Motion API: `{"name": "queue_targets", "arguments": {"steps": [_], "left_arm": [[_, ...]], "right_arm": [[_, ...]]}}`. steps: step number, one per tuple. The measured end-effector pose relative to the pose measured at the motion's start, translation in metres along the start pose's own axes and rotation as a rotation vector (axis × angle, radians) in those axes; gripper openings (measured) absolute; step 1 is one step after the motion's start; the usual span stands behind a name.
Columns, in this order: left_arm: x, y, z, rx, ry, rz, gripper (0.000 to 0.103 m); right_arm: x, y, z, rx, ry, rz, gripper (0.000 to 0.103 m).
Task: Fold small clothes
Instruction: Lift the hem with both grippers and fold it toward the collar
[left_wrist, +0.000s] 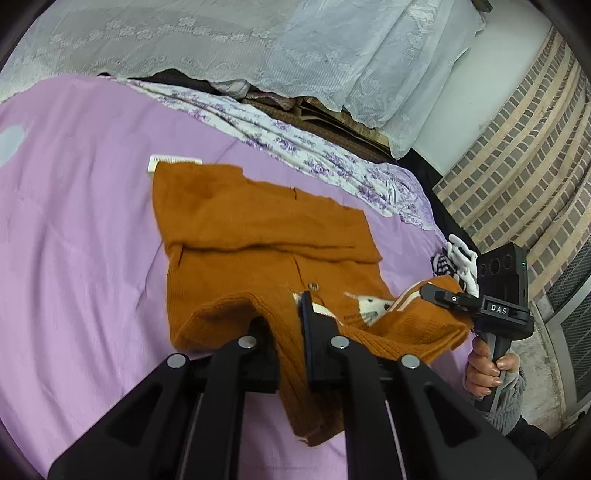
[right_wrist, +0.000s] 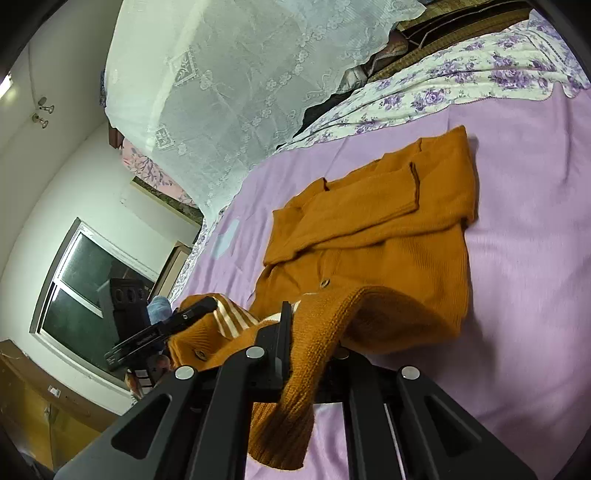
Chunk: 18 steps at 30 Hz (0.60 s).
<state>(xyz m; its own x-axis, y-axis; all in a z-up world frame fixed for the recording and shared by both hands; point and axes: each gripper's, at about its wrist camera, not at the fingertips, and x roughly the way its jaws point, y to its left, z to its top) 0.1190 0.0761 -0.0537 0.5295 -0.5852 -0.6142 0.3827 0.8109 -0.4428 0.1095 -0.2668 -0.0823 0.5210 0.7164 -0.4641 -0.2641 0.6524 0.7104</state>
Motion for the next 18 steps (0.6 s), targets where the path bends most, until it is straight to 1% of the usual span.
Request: {"name": "queue_targets", "arguments": {"steps": [6,18], "left_arm": [[0.012,-0.003,0.022,0.014,0.001,0.01,0.007],[0.044,0.009,0.056,-0.016,0.015,0.031,0.007]], "right_arm": [[0.009,-0.009,0.019,0.013,0.007,-0.01,0.007],[0.03,-0.022,0.067,0.035,0.007,-0.031,0.007]]}}
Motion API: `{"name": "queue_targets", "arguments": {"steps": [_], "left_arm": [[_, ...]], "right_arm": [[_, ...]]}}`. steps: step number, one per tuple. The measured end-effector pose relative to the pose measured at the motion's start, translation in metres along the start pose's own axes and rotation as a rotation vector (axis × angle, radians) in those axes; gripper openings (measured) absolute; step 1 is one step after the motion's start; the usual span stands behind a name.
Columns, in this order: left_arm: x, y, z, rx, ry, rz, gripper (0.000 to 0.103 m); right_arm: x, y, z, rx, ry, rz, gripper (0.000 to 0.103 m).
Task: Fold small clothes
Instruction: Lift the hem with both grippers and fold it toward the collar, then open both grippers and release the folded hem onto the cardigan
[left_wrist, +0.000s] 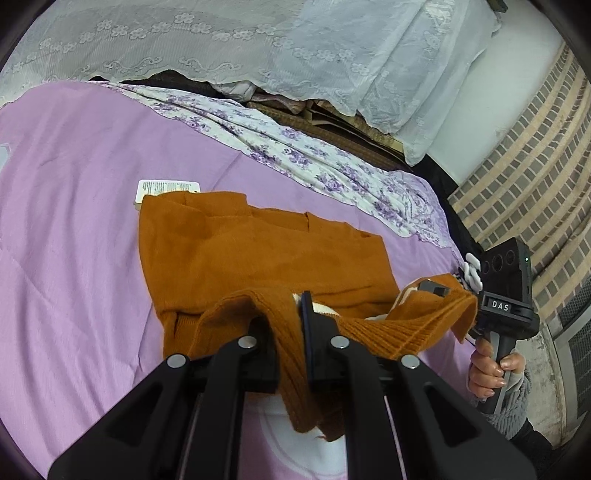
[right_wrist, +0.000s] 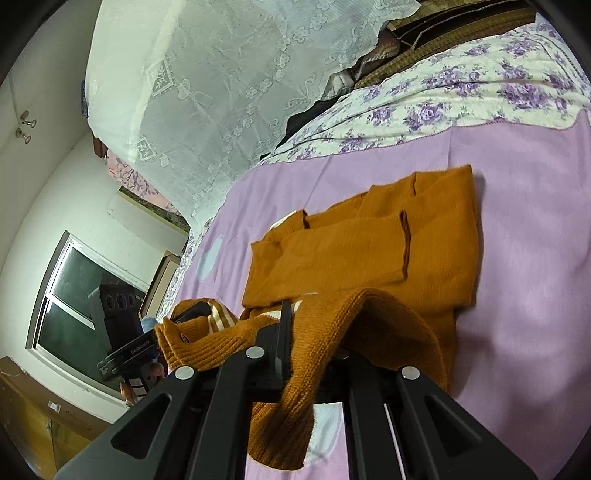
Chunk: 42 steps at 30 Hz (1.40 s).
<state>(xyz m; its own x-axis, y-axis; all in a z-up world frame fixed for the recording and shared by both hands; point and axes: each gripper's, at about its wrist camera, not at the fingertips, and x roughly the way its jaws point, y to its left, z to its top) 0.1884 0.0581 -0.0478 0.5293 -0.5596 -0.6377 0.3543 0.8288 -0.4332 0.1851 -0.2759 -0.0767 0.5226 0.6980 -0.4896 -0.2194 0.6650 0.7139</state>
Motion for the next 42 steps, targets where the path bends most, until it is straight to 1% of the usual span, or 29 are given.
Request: {"name": "queue_targets", "arguments": {"steps": [4,11,15,18,21,22,24,26,27,28,29,30,31,33,34,35,38,40,42], "left_arm": [[0.009,0.005,0.014,-0.006,0.001,0.016,0.007],[0.031,0.017,0.039,-0.016,0.004,0.048,0.007],[0.044,0.032,0.053,-0.046,0.004,0.057,0.007],[0.059,0.048,0.059,-0.08,0.026,0.06,0.007],[0.072,0.061,0.061,-0.111,0.042,0.07,0.008],[0.077,0.068,0.059,-0.13,0.05,0.071,0.01],[0.086,0.081,0.055,-0.173,0.074,0.07,0.011],[0.094,0.097,0.05,-0.231,0.105,0.029,0.012],[0.094,0.101,0.049,-0.249,0.106,0.011,0.012],[0.091,0.103,0.049,-0.258,0.1,-0.002,0.017],[0.084,0.101,0.05,-0.251,0.079,0.003,0.022],[0.076,0.097,0.05,-0.235,0.049,0.017,0.036],[0.069,0.094,0.051,-0.223,0.026,0.026,0.049],[0.052,0.086,0.052,-0.198,-0.022,0.041,0.058],[0.041,0.081,0.052,-0.178,-0.045,0.028,0.059],[0.036,0.078,0.052,-0.168,-0.051,0.017,0.06],[0.022,0.071,0.046,-0.144,-0.063,-0.006,0.065],[0.023,0.068,0.039,-0.136,-0.038,-0.033,0.065],[0.027,0.06,0.03,-0.095,0.003,-0.067,0.065]], "right_arm": [[0.011,-0.007,0.016,0.025,-0.001,0.005,0.007],[0.03,-0.025,0.04,0.08,-0.002,-0.012,0.007],[0.044,-0.045,0.054,0.128,0.009,-0.015,0.007],[0.058,-0.056,0.062,0.155,0.028,-0.019,0.007],[0.072,-0.065,0.068,0.18,0.045,-0.026,0.01],[0.074,-0.068,0.068,0.19,0.049,-0.023,0.015],[0.078,-0.074,0.066,0.203,0.053,-0.004,0.02],[0.077,-0.075,0.065,0.2,0.056,0.016,0.022],[0.074,-0.073,0.064,0.201,0.053,0.03,0.031],[0.067,-0.069,0.065,0.193,0.041,0.048,0.046],[0.06,-0.063,0.065,0.172,0.026,0.05,0.053],[0.053,-0.056,0.066,0.143,0.012,0.046,0.062],[0.048,-0.051,0.066,0.123,0.006,0.04,0.063],[0.036,-0.039,0.066,0.077,-0.005,0.042,0.063],[0.031,-0.033,0.064,0.055,-0.01,0.048,0.063],[0.029,-0.03,0.062,0.042,-0.008,0.054,0.063],[0.027,-0.015,0.047,-0.017,0.037,0.079,0.063],[0.033,0.001,0.032,-0.088,0.088,0.077,0.063],[0.04,0.018,0.018,-0.183,0.132,0.052,0.063]]}}
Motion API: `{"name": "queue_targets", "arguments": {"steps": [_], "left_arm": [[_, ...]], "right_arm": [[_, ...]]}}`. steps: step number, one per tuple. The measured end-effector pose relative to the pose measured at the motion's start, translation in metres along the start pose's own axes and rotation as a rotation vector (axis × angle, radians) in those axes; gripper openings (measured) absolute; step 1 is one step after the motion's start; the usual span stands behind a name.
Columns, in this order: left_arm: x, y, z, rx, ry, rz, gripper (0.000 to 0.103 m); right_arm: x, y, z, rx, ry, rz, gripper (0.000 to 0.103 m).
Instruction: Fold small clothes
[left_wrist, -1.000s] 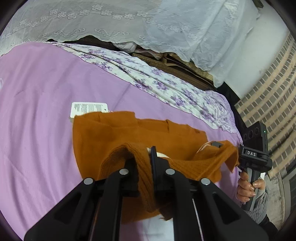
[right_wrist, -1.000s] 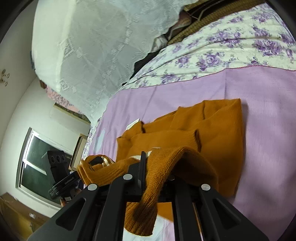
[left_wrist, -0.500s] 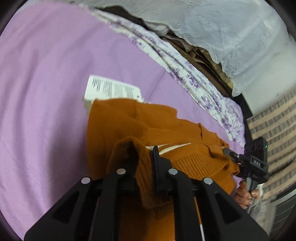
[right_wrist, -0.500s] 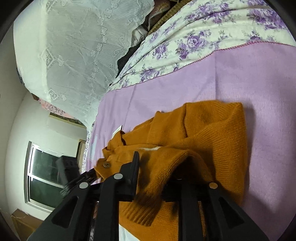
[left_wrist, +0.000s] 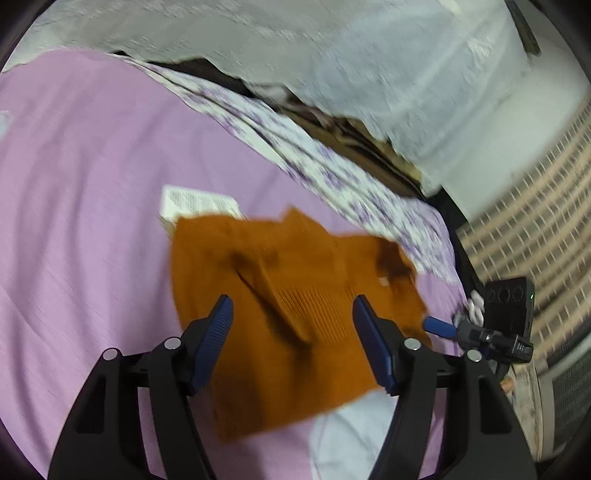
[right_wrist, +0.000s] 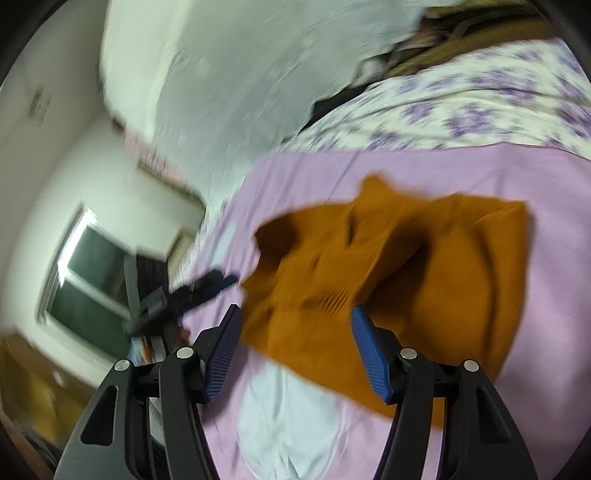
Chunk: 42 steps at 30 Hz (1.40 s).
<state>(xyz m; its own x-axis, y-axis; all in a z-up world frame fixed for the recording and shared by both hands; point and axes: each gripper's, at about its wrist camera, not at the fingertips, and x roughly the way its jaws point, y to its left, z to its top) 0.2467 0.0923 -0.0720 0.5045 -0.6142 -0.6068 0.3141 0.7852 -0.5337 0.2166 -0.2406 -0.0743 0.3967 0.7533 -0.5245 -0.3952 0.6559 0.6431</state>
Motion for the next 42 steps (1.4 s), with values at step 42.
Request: {"name": "queue_targets", "arguments": {"steps": [42], "left_arm": [[0.055,0.002,0.044,0.06,-0.078,0.463,0.097]], "right_arm": [[0.034,-0.065,0.069,0.099,-0.218,-0.394,0.048]]}}
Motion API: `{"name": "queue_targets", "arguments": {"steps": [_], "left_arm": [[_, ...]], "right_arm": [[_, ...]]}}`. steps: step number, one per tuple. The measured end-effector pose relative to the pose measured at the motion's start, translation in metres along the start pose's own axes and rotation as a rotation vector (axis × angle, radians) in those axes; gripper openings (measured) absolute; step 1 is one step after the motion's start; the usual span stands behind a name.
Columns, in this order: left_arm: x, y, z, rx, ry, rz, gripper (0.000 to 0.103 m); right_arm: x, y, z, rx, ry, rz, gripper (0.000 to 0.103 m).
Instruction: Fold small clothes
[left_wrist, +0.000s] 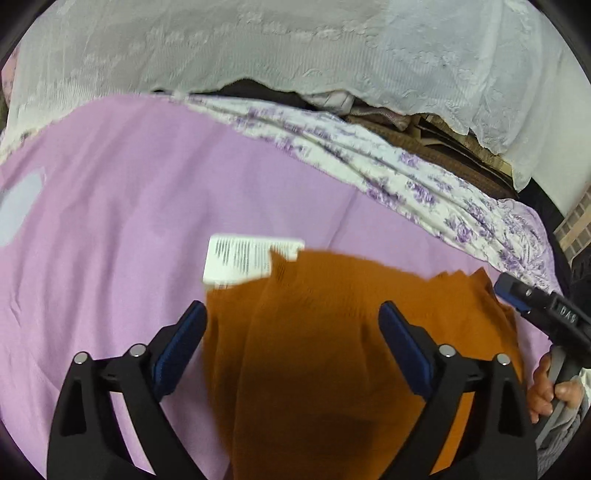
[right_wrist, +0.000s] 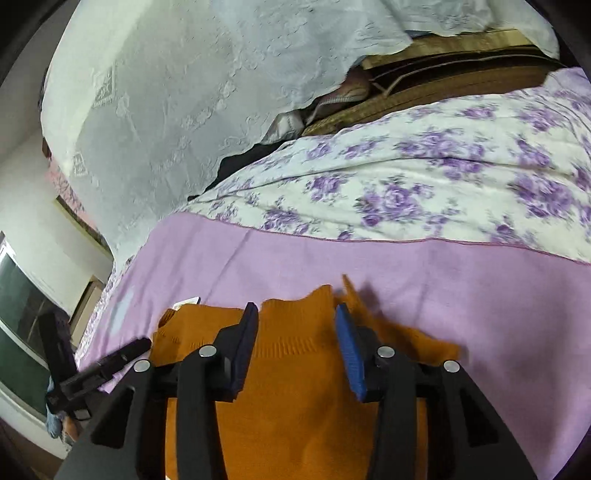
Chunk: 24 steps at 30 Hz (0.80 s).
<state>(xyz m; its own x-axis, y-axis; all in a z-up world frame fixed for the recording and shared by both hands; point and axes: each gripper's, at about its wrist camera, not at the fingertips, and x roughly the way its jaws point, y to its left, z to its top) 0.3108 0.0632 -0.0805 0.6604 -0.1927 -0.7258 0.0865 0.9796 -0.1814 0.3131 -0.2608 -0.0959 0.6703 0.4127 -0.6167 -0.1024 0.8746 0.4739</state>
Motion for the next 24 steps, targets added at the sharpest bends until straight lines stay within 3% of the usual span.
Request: {"name": "queue_targets", "arguments": {"steps": [2,4,10,15,18,20,24], "left_arm": [[0.023,0.001,0.0,-0.001,0.053,0.046,0.098],[0.059,0.009,-0.006,-0.032,0.165,0.063,0.099],[0.034,0.016,-0.012,-0.066,0.071,0.073,0.098],[-0.008,0.009,-0.024,-0.053,-0.016,-0.007,0.098],[0.002,-0.009,-0.04,0.014,0.041,0.024,0.098],[0.018,-0.019,-0.048,0.069,0.083,0.107,0.099],[0.018,-0.016,-0.048,0.047,0.079,0.09,0.099]], "right_arm": [[0.015,-0.007,-0.003,-0.002,0.047,-0.047,0.051],[0.022,-0.017,-0.003,0.018,0.036,-0.045,0.051],[-0.001,-0.008,-0.012,-0.009,-0.047,-0.058,0.052],[-0.033,0.031,-0.032,-0.148,-0.131,-0.07,0.061],[-0.024,0.045,-0.053,-0.227,-0.058,-0.117,0.069],[-0.006,0.044,-0.064,-0.266,0.013,-0.196,0.074],[-0.001,0.048,-0.068,-0.301,0.017,-0.219,0.08]]}}
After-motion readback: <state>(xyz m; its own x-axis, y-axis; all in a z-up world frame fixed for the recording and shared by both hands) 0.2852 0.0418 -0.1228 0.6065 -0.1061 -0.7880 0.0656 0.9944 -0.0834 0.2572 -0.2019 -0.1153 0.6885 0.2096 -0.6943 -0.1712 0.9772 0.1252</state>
